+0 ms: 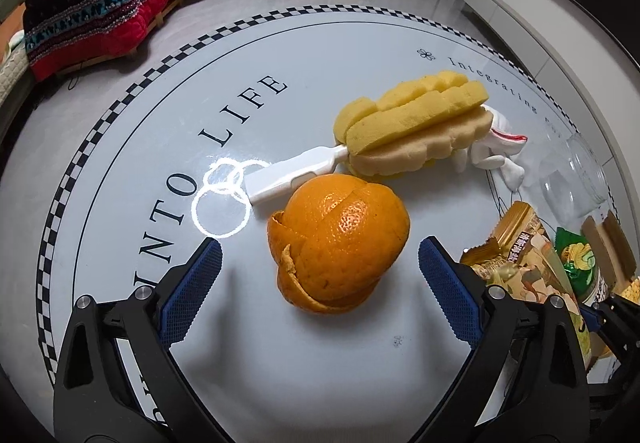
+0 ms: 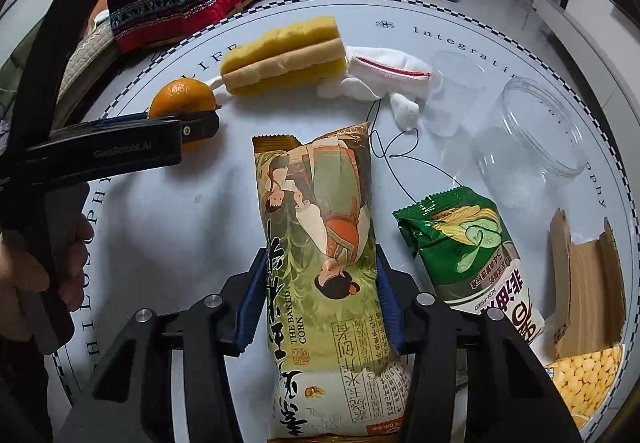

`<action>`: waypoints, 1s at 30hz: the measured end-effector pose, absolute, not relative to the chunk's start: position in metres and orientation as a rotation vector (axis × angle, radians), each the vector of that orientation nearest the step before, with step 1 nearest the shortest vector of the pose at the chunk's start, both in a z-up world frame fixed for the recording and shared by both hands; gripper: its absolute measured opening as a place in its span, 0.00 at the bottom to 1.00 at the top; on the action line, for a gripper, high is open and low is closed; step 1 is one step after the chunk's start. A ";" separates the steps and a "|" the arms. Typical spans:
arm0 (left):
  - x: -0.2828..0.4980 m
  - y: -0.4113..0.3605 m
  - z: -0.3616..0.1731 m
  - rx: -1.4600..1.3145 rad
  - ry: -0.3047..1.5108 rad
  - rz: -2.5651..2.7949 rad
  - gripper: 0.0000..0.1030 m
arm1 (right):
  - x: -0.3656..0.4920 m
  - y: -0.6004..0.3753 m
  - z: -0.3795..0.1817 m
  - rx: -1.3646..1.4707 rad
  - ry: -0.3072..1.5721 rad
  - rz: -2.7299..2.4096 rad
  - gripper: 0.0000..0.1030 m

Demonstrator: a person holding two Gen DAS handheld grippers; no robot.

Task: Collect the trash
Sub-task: 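Grasp the corn snack packet with the right tool while the left tool grasps the orange, then carry the orange and snack packet to the bin and release both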

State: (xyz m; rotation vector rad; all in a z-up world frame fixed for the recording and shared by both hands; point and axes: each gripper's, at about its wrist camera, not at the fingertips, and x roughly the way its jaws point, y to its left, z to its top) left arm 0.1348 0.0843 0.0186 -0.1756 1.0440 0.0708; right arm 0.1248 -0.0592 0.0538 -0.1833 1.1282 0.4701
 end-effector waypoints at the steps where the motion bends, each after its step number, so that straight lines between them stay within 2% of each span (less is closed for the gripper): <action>1: 0.136 0.085 0.018 -0.178 1.046 0.074 0.86 | 0.125 -0.061 0.054 -0.173 1.130 0.472 0.48; 4: 0.139 0.086 0.014 -0.195 1.050 0.059 0.75 | 0.122 -0.063 0.056 -0.163 1.132 0.468 0.47; 5: 0.140 0.085 0.014 -0.196 1.049 0.041 0.69 | 0.122 -0.063 0.056 -0.160 1.132 0.466 0.46; 6: 0.140 0.082 0.014 -0.191 1.048 0.017 0.59 | 0.120 -0.063 0.057 -0.152 1.134 0.466 0.45; 7: 0.140 0.078 0.017 -0.178 1.042 0.014 0.57 | 0.120 -0.063 0.058 -0.143 1.137 0.468 0.44; 16: 0.090 0.075 0.032 -0.200 1.036 -0.017 0.55 | 0.088 -0.066 0.078 -0.094 1.126 0.475 0.43; 30: -0.033 0.096 0.066 -0.206 0.968 -0.018 0.55 | 0.008 -0.062 0.109 -0.012 1.109 0.489 0.43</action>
